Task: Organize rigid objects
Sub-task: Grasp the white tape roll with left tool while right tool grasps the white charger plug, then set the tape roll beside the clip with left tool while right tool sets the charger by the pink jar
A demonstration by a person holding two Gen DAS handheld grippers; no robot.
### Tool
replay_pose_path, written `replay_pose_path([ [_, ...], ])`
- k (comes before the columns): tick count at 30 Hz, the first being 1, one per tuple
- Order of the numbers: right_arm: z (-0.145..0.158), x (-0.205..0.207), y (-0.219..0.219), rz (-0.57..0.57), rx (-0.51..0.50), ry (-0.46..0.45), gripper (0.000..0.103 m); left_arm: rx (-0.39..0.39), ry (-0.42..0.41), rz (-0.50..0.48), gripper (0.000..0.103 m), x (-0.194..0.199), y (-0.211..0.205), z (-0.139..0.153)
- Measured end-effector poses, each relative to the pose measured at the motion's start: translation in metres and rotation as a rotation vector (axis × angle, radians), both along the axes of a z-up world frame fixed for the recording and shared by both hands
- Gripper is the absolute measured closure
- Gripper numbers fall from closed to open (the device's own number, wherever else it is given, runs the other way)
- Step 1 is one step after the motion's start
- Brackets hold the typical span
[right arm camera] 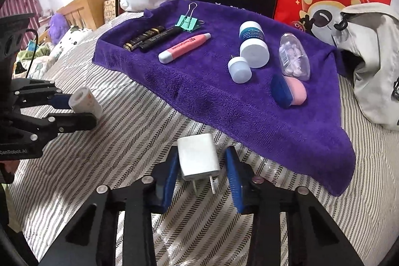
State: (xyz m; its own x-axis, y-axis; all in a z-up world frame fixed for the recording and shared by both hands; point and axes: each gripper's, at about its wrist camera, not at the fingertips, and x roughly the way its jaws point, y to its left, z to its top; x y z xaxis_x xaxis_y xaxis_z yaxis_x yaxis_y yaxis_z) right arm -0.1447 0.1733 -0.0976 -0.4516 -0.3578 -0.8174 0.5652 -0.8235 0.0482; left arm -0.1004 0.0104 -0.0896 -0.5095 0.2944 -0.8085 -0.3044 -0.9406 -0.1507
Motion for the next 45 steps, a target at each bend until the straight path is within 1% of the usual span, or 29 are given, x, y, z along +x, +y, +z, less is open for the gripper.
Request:
replay_pose_path([
  [5, 0.000, 0.002, 0.007, -0.041, -0.051, -0.040, 0.074, 0.042, 0.009, 0.006, 0.074, 0.000, -0.005, 0.005],
  [9, 0.002, 0.005, 0.011, -0.058, -0.073, -0.063, 0.074, 0.043, 0.020, 0.012, 0.074, 0.000, -0.007, 0.012],
  [13, 0.002, 0.010, 0.017, -0.070, -0.098, -0.084, 0.074, 0.065, 0.014, 0.011, 0.074, -0.001, -0.009, 0.016],
  [20, 0.018, 0.015, 0.027, -0.082, -0.145, -0.072, 0.074, 0.091, 0.022, 0.023, 0.075, -0.009, -0.012, 0.024],
  [23, 0.028, 0.011, 0.032, -0.087, -0.149, -0.062, 0.074, 0.089, 0.032, 0.030, 0.075, -0.019, -0.012, 0.030],
  [30, 0.051, -0.020, 0.038, -0.106, -0.165, -0.028, 0.074, 0.078, 0.057, 0.046, 0.075, -0.054, -0.015, 0.043],
  [33, 0.052, -0.041, 0.038, -0.121, -0.166, -0.033, 0.074, 0.076, 0.055, 0.058, 0.075, -0.074, -0.018, 0.043],
  [39, 0.042, -0.080, 0.032, -0.135, -0.135, -0.059, 0.074, 0.071, 0.031, 0.071, 0.075, -0.104, -0.021, 0.035],
  [45, 0.024, -0.097, 0.019, -0.113, -0.080, -0.103, 0.074, 0.069, 0.012, 0.068, 0.075, -0.120, -0.019, 0.025],
])
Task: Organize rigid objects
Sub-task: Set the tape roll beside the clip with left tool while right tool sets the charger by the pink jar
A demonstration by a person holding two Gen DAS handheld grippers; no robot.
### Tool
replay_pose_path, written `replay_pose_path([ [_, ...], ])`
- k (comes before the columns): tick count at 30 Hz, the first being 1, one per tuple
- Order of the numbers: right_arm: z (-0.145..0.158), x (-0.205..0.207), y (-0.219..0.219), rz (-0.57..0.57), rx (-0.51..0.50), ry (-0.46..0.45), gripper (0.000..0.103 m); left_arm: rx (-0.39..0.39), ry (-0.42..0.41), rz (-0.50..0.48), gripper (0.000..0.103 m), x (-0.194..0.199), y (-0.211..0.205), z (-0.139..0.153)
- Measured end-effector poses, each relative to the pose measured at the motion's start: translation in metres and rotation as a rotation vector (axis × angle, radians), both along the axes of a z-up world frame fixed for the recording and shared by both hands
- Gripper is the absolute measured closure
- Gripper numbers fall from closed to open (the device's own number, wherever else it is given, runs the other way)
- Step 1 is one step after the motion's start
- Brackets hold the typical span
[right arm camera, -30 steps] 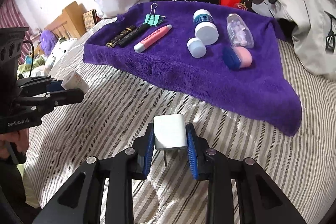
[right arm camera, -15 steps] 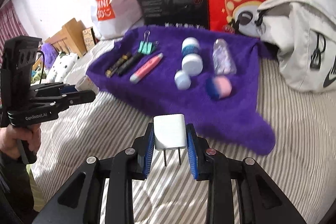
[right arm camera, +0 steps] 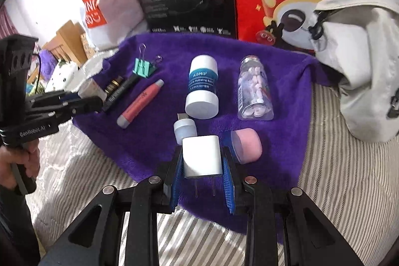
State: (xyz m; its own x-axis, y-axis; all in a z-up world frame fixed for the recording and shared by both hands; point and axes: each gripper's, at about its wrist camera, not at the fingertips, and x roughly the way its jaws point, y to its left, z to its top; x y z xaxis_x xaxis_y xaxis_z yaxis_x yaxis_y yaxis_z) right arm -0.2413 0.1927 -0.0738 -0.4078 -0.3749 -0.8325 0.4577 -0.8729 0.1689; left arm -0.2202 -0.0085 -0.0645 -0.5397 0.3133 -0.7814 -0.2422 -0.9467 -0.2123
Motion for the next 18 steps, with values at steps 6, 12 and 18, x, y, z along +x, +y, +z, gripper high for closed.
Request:
replay_pose_path([
  [6, -0.015, -0.006, -0.007, 0.011, 0.051, -0.019, 0.074, -0.001, -0.021, -0.001, 0.075, -0.012, 0.001, -0.010],
  [12, -0.017, -0.009, -0.008, 0.029, 0.067, -0.004, 0.074, 0.002, -0.033, 0.004, 0.075, -0.027, 0.002, -0.017],
  [18, -0.016, -0.008, -0.008, 0.058, 0.079, 0.012, 0.074, -0.036, -0.029, -0.009, 0.074, -0.039, 0.013, -0.018],
])
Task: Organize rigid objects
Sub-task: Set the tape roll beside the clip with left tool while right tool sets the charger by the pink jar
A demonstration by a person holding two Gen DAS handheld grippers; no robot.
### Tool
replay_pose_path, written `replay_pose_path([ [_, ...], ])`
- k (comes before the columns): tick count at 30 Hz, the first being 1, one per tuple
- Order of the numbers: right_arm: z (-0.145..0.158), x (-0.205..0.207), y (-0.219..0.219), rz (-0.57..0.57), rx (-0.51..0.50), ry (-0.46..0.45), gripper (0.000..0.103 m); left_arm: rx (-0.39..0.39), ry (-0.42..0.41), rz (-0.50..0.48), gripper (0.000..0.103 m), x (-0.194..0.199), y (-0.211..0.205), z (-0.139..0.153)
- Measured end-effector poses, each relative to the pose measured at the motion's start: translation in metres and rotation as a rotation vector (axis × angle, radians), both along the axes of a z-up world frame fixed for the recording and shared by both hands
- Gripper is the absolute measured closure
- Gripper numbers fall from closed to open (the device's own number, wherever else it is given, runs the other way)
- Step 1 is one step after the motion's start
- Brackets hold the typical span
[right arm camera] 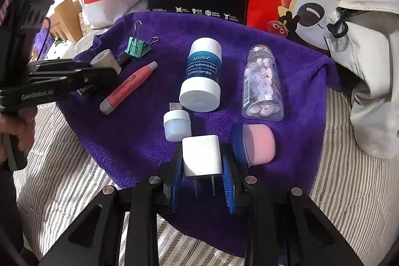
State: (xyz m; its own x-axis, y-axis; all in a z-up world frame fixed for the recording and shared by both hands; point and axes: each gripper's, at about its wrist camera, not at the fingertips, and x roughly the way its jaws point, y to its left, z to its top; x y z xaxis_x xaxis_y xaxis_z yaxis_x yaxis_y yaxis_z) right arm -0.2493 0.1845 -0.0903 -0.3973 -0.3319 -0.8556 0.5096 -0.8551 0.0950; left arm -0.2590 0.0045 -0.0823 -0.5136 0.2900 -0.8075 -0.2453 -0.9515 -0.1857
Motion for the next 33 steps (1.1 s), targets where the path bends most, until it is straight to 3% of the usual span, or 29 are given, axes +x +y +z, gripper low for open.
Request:
replay_pose_path([
  [6, 0.001, -0.001, 0.003, 0.020, -0.008, 0.003, 0.074, -0.061, 0.012, -0.015, 0.074, -0.010, 0.012, -0.003],
  [33, -0.001, 0.007, 0.001, 0.027, -0.029, 0.005, 0.074, -0.181, 0.039, -0.035, 0.074, -0.017, 0.023, -0.012],
])
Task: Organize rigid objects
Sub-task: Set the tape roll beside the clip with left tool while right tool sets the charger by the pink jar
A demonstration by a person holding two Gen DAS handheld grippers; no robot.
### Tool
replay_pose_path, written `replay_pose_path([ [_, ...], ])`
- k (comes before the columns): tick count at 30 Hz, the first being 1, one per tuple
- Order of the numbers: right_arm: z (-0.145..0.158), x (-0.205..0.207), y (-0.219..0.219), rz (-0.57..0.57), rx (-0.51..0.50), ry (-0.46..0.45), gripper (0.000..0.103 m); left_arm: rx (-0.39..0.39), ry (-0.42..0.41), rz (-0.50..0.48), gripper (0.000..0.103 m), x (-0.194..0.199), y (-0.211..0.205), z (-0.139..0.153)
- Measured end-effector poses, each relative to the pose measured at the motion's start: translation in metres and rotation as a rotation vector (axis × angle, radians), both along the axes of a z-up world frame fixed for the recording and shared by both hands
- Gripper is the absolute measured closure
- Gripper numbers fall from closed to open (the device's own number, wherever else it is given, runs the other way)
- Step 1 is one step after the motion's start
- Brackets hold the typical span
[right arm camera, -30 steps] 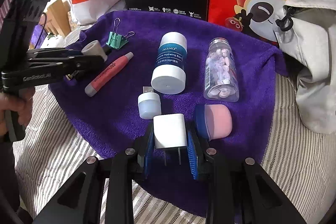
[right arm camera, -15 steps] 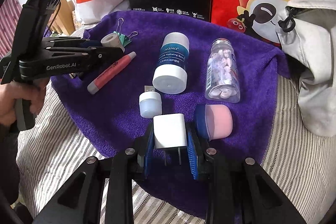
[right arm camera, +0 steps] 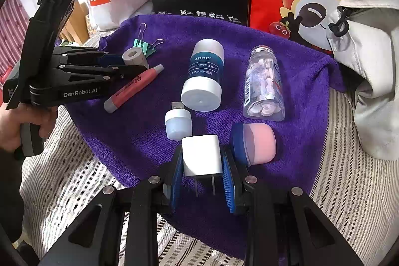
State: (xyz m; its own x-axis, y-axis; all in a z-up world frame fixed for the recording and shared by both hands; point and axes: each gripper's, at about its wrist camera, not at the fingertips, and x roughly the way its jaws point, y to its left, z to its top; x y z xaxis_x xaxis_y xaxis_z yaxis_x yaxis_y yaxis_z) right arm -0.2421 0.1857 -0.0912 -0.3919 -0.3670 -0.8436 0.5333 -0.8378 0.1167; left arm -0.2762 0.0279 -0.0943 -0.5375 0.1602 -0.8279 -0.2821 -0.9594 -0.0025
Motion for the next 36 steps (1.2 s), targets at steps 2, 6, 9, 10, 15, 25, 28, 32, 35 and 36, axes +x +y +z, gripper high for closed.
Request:
replay_pose_path([
  [2, 0.000, 0.000, 0.000, 0.003, -0.001, 0.000, 0.074, 0.003, 0.001, 0.003, 0.074, 0.001, -0.001, 0.000],
  [6, 0.000, -0.001, 0.002, 0.012, -0.008, -0.005, 0.073, 0.016, -0.006, 0.006, 0.074, 0.003, -0.005, 0.000],
  [9, 0.001, -0.001, 0.005, 0.012, -0.027, -0.024, 0.073, 0.016, -0.009, 0.006, 0.074, 0.004, -0.005, 0.000],
  [10, 0.002, -0.001, 0.006, 0.013, -0.035, -0.030, 0.072, 0.015, -0.011, 0.008, 0.074, 0.004, -0.005, 0.000],
  [15, 0.003, 0.003, 0.009, 0.007, -0.028, -0.033, 0.069, -0.001, -0.020, 0.006, 0.074, 0.005, -0.002, 0.000],
  [25, 0.013, 0.009, 0.026, -0.036, -0.052, -0.043, 0.064, -0.021, -0.029, 0.027, 0.074, 0.016, -0.001, 0.006],
  [28, 0.018, 0.013, 0.032, -0.060, -0.056, -0.041, 0.061, -0.022, -0.019, 0.038, 0.072, 0.024, -0.002, 0.013],
  [32, 0.026, 0.023, 0.040, -0.102, -0.067, -0.034, 0.045, -0.030, 0.008, 0.049, 0.047, 0.040, -0.005, 0.027],
  [35, 0.030, 0.037, 0.041, -0.134, -0.070, -0.029, 0.032, -0.020, 0.035, 0.061, 0.030, 0.060, -0.008, 0.039],
  [36, 0.030, 0.040, 0.041, -0.143, -0.066, -0.026, 0.030, -0.012, 0.036, 0.068, 0.023, 0.065, -0.009, 0.041],
])
